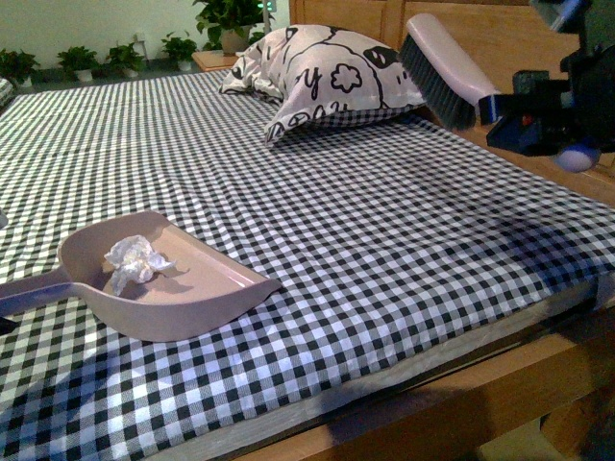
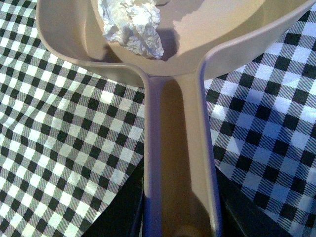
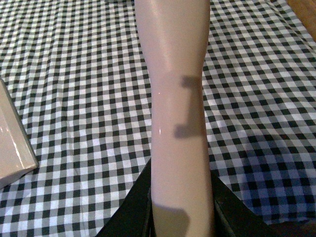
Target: Clean up trash
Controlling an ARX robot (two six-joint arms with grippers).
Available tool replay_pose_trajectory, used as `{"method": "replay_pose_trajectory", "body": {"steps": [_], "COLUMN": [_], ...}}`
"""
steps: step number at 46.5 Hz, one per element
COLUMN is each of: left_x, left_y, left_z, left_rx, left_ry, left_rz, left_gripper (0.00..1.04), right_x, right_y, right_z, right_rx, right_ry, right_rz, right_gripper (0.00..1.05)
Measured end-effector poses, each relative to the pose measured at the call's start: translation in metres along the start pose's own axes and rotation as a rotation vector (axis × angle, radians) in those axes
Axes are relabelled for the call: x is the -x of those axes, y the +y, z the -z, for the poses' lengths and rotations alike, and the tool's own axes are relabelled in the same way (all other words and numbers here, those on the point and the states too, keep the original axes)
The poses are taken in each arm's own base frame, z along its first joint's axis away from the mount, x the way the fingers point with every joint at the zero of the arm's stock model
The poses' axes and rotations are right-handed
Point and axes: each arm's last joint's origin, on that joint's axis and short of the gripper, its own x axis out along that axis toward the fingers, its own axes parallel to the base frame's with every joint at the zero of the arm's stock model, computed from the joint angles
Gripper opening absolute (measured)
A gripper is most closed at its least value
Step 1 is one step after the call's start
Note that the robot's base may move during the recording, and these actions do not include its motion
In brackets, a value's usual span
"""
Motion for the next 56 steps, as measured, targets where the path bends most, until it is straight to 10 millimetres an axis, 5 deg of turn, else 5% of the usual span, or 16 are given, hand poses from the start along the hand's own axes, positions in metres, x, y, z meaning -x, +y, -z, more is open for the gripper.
{"method": "replay_pose_trajectory", "body": {"steps": [15,31,47,56], "left_x": [-0.005,0.011,0.085,0.139], "left_y": [-0.002,0.008,0.037,0.032], "left_z": [-0.002,-0.020,-0.043,-0.056], "left_rx": [0.116,0.269,0.266,0.310], "left_ry": [-0.069,-0.104,-0.120,-0.175], "left_rz": [-0.086,-0.153,-0.637,-0.806], "left_gripper": [0.28,0.28,0.28,0.28], "right_x": [0.013,0.035,0.099,0.136], "right_y": [-0.004,-0.004,-0.003,-0.008], "right_z": [0.001,-0.011,-0.017,-0.015], "right_rx": [-0.026,-0.035,-0.052,-0.059], "right_ry": [-0.010,-0.052,-0.145,-0.187], "right_rz": [-0.015,-0.017,-0.022,-0.044], "right_gripper": [0.20,0.20,0.20,0.20]}}
